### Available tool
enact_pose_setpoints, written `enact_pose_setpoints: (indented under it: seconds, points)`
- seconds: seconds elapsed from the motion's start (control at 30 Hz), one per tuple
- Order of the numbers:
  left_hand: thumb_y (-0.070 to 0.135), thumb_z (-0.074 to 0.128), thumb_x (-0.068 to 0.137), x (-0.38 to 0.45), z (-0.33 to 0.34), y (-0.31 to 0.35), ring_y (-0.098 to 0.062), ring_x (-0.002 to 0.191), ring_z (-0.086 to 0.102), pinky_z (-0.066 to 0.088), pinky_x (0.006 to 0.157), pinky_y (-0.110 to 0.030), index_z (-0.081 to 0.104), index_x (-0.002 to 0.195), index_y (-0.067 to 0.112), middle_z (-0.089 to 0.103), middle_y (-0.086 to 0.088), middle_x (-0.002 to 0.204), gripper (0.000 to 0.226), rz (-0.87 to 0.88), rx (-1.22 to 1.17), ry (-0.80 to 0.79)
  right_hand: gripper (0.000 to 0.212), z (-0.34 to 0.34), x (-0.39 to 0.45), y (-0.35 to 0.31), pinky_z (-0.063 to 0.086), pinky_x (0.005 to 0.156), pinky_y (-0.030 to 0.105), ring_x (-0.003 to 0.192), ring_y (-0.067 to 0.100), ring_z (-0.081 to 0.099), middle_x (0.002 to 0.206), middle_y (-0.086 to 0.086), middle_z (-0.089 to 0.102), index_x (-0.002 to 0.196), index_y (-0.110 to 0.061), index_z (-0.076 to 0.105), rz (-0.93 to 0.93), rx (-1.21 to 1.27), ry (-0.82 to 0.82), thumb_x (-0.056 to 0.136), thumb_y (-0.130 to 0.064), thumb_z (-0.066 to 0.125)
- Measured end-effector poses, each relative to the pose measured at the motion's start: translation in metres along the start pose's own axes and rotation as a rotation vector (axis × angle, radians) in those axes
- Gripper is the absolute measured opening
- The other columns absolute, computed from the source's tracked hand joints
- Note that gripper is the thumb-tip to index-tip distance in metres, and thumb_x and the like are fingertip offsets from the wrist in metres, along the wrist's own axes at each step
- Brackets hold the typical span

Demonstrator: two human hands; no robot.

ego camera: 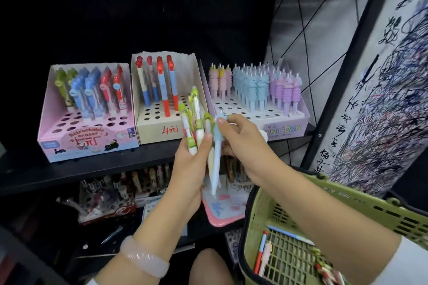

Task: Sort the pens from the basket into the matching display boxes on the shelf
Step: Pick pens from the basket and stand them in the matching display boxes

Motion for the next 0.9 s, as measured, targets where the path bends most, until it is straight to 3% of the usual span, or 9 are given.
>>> enact_pose_setpoints:
  seconds: [0.07,0.17,0.27,0.33,0.4,0.5,0.63,0.8,0.9]
  points:
    - [0.032,0.055,0.09,0.005,0.0,-0.001,-0.021,0.062,0.056,0.048,0.069,-0.042,0.059,0.111,0.017,0.063,-0.004,0.078,0.026,-0.017,0.033,-0.018,0.008,-0.012,0.006,-0.007,0.054,0.058,0.019,0.059,0.006,0.064,0.076,0.001,0.063,0.092,-0.013,0.054,-0.002,0.022,-0.024,0.096,-0.018,0.049]
    - [0.032,0.056,0.091,0.015,0.001,-0.001,-0.027,0.062,0.053,0.046,0.072,-0.051,0.056,0.108,0.013,0.06,-0.008,0.077,0.025,-0.016,0.085,-0.016,0.006,-0.047,0.024,-0.031,0.051,0.056,0.013,0.056,0.001,0.064,0.077,-0.001,0.063,0.09,-0.019,0.052,-0.13,-0.081,0.138,0.095,-0.018,0.05]
    - [0.031,0.055,0.091,0.022,0.002,-0.001,-0.027,0.058,0.052,0.047,0.067,-0.048,0.057,0.103,0.008,0.058,-0.003,0.067,0.026,0.016,0.117,-0.006,0.009,-0.09,0.045,-0.055,0.055,0.06,0.02,0.058,0.002,0.064,0.082,0.004,0.065,0.087,-0.02,0.047,-0.292,-0.271,0.364,0.095,-0.018,0.052]
    - [0.033,0.056,0.091,0.024,0.003,-0.003,-0.026,0.057,0.053,0.048,0.06,-0.04,0.059,0.101,0.009,0.058,-0.003,0.066,0.026,0.011,0.128,-0.008,0.015,-0.111,0.057,-0.061,0.057,0.066,0.03,0.068,0.011,0.067,0.084,0.008,0.065,0.083,-0.021,0.044,-0.345,-0.385,0.49,0.094,-0.02,0.054]
    - [0.033,0.056,0.09,0.024,0.004,-0.006,-0.025,0.056,0.053,0.046,0.054,-0.036,0.059,0.101,0.008,0.059,-0.004,0.066,0.027,-0.009,0.128,-0.01,0.014,-0.124,0.065,-0.064,0.055,0.072,0.036,0.078,0.02,0.065,0.08,-0.001,0.061,0.086,-0.019,0.043,-0.393,-0.486,0.552,0.093,-0.022,0.056]
    - [0.032,0.056,0.091,0.025,0.004,-0.007,-0.024,0.053,0.053,0.046,0.051,-0.033,0.06,0.098,0.01,0.059,-0.004,0.065,0.023,-0.02,0.126,-0.006,0.015,-0.13,0.075,-0.064,0.053,0.074,0.039,0.073,0.016,0.059,0.073,-0.013,0.052,0.092,-0.016,0.043,-0.456,-0.661,0.564,0.092,-0.022,0.057]
    - [0.031,0.055,0.091,0.026,0.003,-0.008,-0.024,0.056,0.053,0.046,0.053,-0.034,0.06,0.096,0.012,0.06,-0.005,0.068,0.02,-0.03,0.124,-0.002,0.015,-0.131,0.082,-0.06,0.052,0.072,0.039,0.072,0.018,0.056,0.071,-0.016,0.048,0.094,-0.015,0.044,-0.505,-0.794,0.557,0.092,-0.022,0.057]
    - [0.032,0.055,0.091,0.028,-0.001,-0.008,-0.02,0.053,0.056,0.044,0.046,-0.027,0.06,0.097,0.011,0.062,0.0,0.065,0.022,-0.033,0.145,0.02,0.022,-0.124,0.088,-0.05,0.049,0.067,0.038,0.073,0.022,0.057,0.071,-0.007,0.052,0.102,-0.01,0.049,-0.493,-0.999,0.491,0.092,-0.027,0.057]
    - [0.032,0.055,0.091,0.029,-0.004,-0.006,-0.017,0.048,0.056,0.044,0.042,-0.023,0.059,0.099,0.007,0.061,-0.002,0.063,0.026,-0.035,0.151,0.022,0.031,-0.124,0.092,-0.05,0.039,0.066,0.033,0.084,0.026,0.053,0.083,0.006,0.058,0.116,-0.013,0.048,-0.481,-1.123,0.569,0.092,-0.031,0.054]
Point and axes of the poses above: each hand's wrist, its own x-axis towards the middle knuckle, its own z-axis out of the palm, y = z × x, the point moved 3 cm from there along x, towards the middle knuckle
